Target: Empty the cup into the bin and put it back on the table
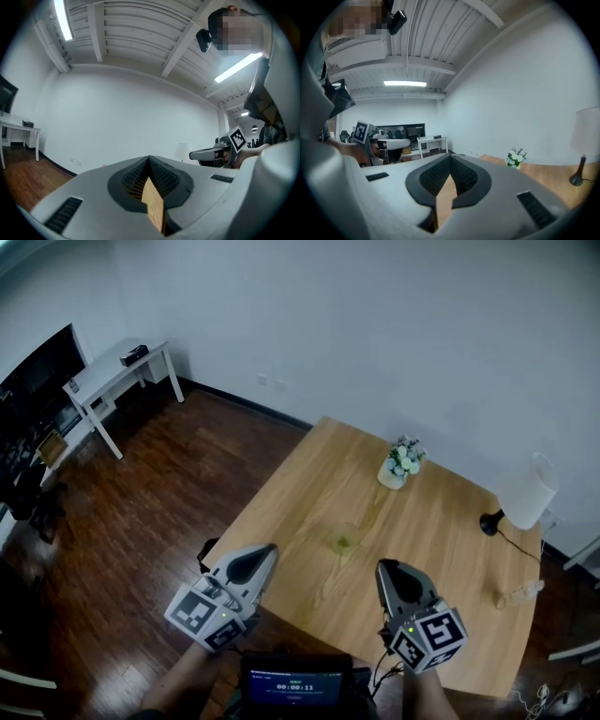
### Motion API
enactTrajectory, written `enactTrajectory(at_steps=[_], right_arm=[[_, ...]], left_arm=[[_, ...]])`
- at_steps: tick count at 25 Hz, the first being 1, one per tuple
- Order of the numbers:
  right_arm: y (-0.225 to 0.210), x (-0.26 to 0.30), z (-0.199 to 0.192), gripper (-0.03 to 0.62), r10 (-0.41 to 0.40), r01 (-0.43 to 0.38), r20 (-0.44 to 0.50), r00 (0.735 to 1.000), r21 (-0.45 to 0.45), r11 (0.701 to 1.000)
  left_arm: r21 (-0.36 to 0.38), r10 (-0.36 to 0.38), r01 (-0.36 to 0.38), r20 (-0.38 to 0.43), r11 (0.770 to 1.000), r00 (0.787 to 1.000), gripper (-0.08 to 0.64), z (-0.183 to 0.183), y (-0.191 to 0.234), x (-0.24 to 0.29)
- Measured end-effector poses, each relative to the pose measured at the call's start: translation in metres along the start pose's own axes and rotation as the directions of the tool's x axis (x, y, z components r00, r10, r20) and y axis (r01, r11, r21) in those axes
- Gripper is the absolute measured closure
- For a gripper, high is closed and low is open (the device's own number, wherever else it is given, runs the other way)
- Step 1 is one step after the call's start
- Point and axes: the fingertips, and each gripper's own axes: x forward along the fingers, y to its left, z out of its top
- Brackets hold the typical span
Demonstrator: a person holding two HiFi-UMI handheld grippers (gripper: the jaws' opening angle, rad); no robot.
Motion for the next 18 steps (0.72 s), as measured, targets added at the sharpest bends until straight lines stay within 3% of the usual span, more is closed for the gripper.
enactTrajectory(at_steps=[6, 18], right_arm=[[0.002, 0.011, -0.003, 0.592, -0.058, 0.058, -0.02, 0.998, 0.011, 0.998], [-0.011, 0.031, -0.006, 0.591, -0.119, 0.12, -0.052, 0.992, 0.024, 0.992]], left_arm=[[-0.043, -0.046, 0.045, -0.016, 0.998, 0.999, 0.568, -0.007, 0.016, 0.008], [-0.032, -0.108, 0.107, -0.004, 0.994, 0.994, 0.568, -0.014, 0.039, 0.034]])
